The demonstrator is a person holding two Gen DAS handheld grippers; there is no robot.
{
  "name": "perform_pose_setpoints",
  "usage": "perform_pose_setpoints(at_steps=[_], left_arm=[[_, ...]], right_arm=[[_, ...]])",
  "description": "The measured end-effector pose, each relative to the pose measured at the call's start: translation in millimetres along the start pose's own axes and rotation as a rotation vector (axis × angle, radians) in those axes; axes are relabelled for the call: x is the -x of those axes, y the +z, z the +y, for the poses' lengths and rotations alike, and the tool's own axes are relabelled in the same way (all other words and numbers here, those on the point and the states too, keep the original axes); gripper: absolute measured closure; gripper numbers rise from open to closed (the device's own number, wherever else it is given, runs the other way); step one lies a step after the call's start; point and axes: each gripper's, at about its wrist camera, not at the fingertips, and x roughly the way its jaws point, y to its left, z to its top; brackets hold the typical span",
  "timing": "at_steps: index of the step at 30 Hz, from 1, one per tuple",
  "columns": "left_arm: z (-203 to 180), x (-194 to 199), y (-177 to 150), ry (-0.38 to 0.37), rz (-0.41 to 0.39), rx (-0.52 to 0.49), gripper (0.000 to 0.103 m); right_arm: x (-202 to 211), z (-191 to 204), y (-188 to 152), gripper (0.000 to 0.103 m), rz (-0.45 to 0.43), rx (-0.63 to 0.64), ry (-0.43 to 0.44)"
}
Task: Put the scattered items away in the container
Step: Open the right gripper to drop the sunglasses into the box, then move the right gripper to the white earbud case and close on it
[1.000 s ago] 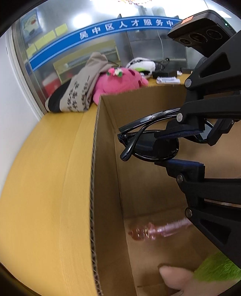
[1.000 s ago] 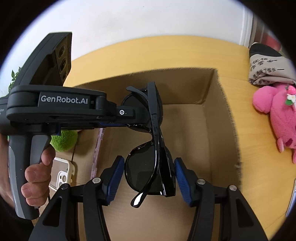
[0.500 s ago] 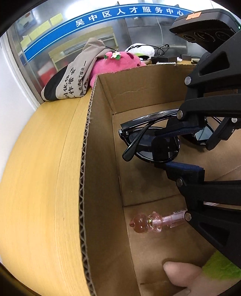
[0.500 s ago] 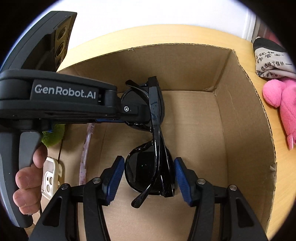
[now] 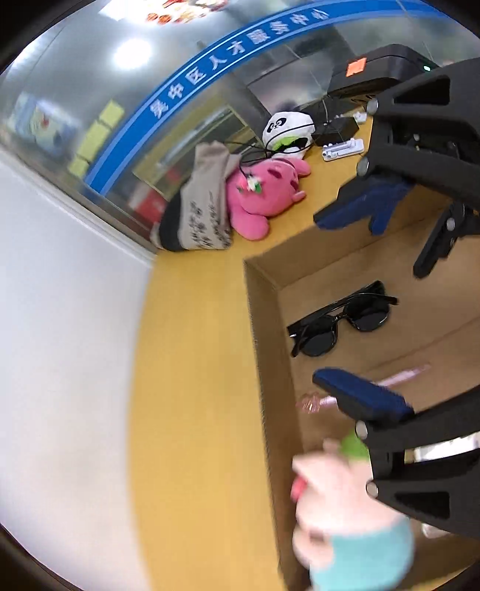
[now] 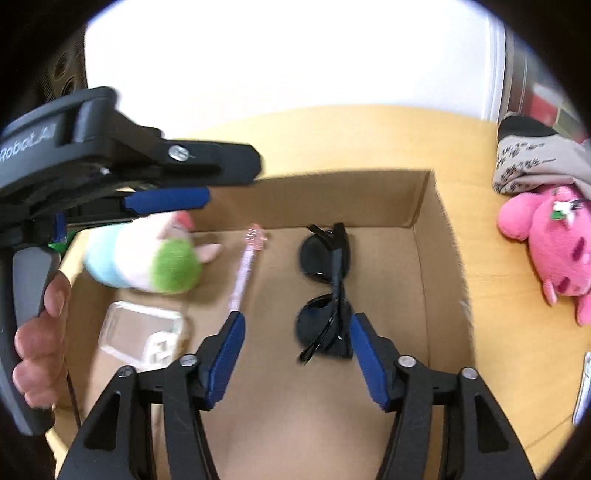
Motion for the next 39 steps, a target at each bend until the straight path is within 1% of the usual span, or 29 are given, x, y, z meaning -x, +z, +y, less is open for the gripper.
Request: perform_pose_setpoints(at_steps=[1, 2, 3, 4, 6, 8, 11, 13, 16, 19, 22, 24, 28, 33, 36, 39], left_arm=[[-8, 16, -6, 0.016, -0.029, -0.019, 0.016], [-17, 36, -15, 0.03, -0.063, -0.033, 0.012], [-23, 49, -22, 0.04, -0.088, -0.04, 0.008], [-34, 71, -36, 0.06, -0.132, -0.059, 0.006], [-53, 92, -55, 0.103, -0.183, -0.095, 0.002], [-70, 117, -82, 0.178, -0.242, -0.145, 0.0], [-89, 136, -116, 0.249, -0.281, -0.192, 0.0], [-95, 144, -139, 0.287, -0.293, -0.188, 0.0], [-97, 154, -168, 0.309, -0.298, -0.17, 0.0], [-95, 162, -191, 0.316, -0.3, -0.153, 0.0], [-93, 173, -215, 0.339, -0.319, -0.147, 0.0], [-92, 177, -225, 0.345, -0.323, -0.144, 0.0], [-79, 182, -248, 0.344, -0.313, -0.092, 0.0], [-62, 183, -274, 0.355, -0.298, -0.073, 0.0], [-44, 179, -291, 0.361, -0.273, -0.04, 0.0], [-22, 169, -305, 0.379, -0.229, -0.013, 0.0]], right_arm=[[13, 4, -6, 0.035, -0.02, 0.008, -0.003], [20, 1, -10, 0.031, -0.035, 0.01, -0.005], [37, 8, -25, 0.03, -0.053, 0.008, -0.004], [53, 9, -36, 0.03, -0.075, 0.001, 0.002], [64, 9, -46, 0.028, -0.098, -0.01, 0.001], [80, 16, -59, 0.026, -0.116, 0.0, -0.014], [97, 23, -83, 0.026, -0.137, 0.009, -0.04], [105, 25, -96, 0.026, -0.153, 0.009, -0.048], [117, 31, -113, 0.026, -0.165, 0.005, -0.046], [129, 38, -127, 0.026, -0.182, 0.024, -0.056], [137, 44, -139, 0.026, -0.193, 0.049, -0.064], [141, 46, -144, 0.026, -0.203, 0.057, -0.072], [147, 49, -155, 0.026, -0.214, 0.064, -0.066], [139, 47, -165, 0.026, -0.202, 0.066, -0.035], [129, 40, -176, 0.026, -0.19, 0.044, -0.002], [116, 36, -189, 0.026, -0.166, 0.033, 0.034]])
